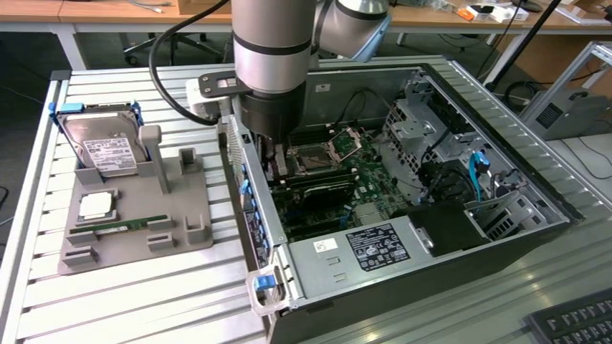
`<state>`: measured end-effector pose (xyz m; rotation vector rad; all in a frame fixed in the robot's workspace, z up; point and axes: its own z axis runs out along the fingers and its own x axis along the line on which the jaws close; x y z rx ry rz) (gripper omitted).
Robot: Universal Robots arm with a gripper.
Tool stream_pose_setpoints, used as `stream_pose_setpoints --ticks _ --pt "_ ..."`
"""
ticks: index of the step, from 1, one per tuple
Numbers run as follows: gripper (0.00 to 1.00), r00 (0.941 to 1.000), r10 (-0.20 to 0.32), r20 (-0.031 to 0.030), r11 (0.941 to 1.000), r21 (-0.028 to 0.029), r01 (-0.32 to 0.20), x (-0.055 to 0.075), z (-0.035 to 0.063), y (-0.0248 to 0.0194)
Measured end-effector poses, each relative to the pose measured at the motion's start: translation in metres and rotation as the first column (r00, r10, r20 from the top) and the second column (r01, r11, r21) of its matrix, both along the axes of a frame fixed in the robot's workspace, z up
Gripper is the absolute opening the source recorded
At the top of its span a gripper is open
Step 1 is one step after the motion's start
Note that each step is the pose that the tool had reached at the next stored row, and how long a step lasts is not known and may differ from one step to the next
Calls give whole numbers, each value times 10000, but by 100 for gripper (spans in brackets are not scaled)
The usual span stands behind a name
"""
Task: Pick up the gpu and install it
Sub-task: 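Press down on the gpu until it lock into place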
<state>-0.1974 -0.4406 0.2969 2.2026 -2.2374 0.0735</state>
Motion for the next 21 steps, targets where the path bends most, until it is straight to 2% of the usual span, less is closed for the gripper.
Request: stream_pose_setpoints --ticks 13,21 --pt "11 10000 0 -23 10000 0 0 62 -6 0" --pt "11 10000 0 -93 10000 -1 0 149 -25 -5"
